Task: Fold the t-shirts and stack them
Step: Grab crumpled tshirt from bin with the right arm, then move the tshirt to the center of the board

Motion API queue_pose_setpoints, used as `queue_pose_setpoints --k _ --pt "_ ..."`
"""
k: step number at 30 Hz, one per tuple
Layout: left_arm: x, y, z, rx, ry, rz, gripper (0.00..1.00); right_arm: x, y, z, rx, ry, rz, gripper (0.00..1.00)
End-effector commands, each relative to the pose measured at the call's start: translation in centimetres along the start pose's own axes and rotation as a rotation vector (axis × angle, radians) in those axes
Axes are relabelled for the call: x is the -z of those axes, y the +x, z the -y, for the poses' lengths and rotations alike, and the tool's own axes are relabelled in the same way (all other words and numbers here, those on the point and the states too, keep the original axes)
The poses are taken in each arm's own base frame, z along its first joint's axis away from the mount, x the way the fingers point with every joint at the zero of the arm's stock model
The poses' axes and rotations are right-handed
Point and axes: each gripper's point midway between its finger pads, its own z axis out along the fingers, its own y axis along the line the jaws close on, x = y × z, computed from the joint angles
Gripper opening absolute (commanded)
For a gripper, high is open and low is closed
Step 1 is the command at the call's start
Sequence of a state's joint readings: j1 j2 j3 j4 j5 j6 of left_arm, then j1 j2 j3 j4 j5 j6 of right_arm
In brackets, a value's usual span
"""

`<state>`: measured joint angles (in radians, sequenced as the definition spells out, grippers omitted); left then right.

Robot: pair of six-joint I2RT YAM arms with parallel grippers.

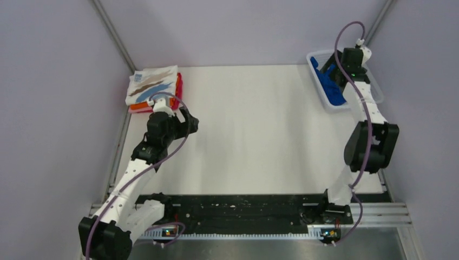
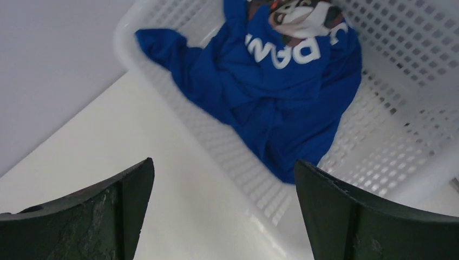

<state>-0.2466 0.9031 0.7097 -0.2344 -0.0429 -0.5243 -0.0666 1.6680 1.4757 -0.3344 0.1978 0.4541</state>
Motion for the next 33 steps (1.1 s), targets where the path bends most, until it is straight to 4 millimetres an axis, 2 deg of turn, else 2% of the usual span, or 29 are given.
queue_pose_setpoints --k 1,2,3,4,7,9,11,12,13,14,15,16,18,20,22,24,27,28,31,33 --pt "-0.1 -3.4 1.1 -0.017 0.006 0.093 0.99 -7.6 -3.0 6.0 -0.103 0.184 -0.001 0.98" --pt "-0.3 -3.3 0.9 -0.019 -0.003 0.09 0.99 -9.4 -2.6 6.6 -0.099 0.199 -0.016 0.98" --pt "-0.7 -3.2 0.5 -0.019 -0.025 0.088 0.99 -13.0 -0.8 7.6 -0.082 0.235 -0.059 0.98" --pt "-0.9 -3.2 0.5 -0.016 -0.03 0.088 0.99 -14.6 0.3 7.9 -0.074 0.241 -0.079 0.96" --pt "-1.3 -3.1 0.2 -0.013 -0.047 0.079 0.99 -18.4 3.4 8.9 -0.067 0.273 -0.137 0.92" --pt "-1.6 -2.8 0.0 -0.015 -0.06 0.062 0.99 -20.3 5.2 9.8 -0.072 0.306 -0.165 0.9" --pt "-1.7 -2.7 -0.1 -0.015 -0.068 0.055 0.99 -21.7 5.9 9.9 -0.07 0.3 -0.172 0.83" --pt "-1.8 -2.6 -0.2 -0.014 -0.07 0.053 0.99 -22.2 6.2 9.8 -0.07 0.293 -0.176 0.74" --pt "-1.8 -2.6 -0.2 -0.014 -0.07 0.051 0.99 -22.5 5.1 9.3 -0.073 0.269 -0.156 0.53" --pt "-1.8 -2.8 0.0 -0.015 -0.066 0.051 0.99 -22.4 4.0 8.8 -0.077 0.255 -0.138 0.22" --pt "-1.8 -2.8 0.1 -0.016 -0.06 0.049 0.99 -21.8 2.0 8.1 -0.081 0.238 -0.101 0.06" --pt "-1.7 -3.0 0.4 -0.016 -0.051 0.05 0.99 -21.0 -0.2 7.3 -0.077 0.218 -0.059 0.0" --pt "-1.3 -3.3 0.9 -0.013 -0.029 0.056 0.99 -18.1 -5.8 4.9 -0.063 0.144 0.047 0.0" --pt "-0.8 -3.4 1.1 0.0 -0.014 0.066 0.99 -13.5 -11.5 1.3 -0.033 -0.001 0.15 0.0" --pt "-0.4 -3.3 1.2 0.01 0.001 0.082 0.99 -7.8 -15.5 -3.4 0.01 -0.201 0.222 0.0" --pt "0.1 -3.2 1.4 0.022 0.02 0.093 0.99 -1.4 -17.5 -8.3 0.072 -0.406 0.276 0.0" --pt "1.2 -2.9 1.5 0.042 0.036 0.095 0.99 8.5 -17.2 -14.9 0.182 -0.692 0.316 0.0" --pt "1.7 -2.9 1.4 0.042 0.035 0.095 0.99 11.5 -16.4 -17.1 0.217 -0.784 0.318 0.0" --pt "3.3 -2.9 1.0 0.044 0.027 0.113 0.99 20.9 -14.1 -21.6 0.28 -1.045 0.321 0.0" --pt "4.3 -2.9 0.6 0.044 0.02 0.13 0.99 25.7 -12.4 -23.7 0.316 -1.197 0.307 0.0"
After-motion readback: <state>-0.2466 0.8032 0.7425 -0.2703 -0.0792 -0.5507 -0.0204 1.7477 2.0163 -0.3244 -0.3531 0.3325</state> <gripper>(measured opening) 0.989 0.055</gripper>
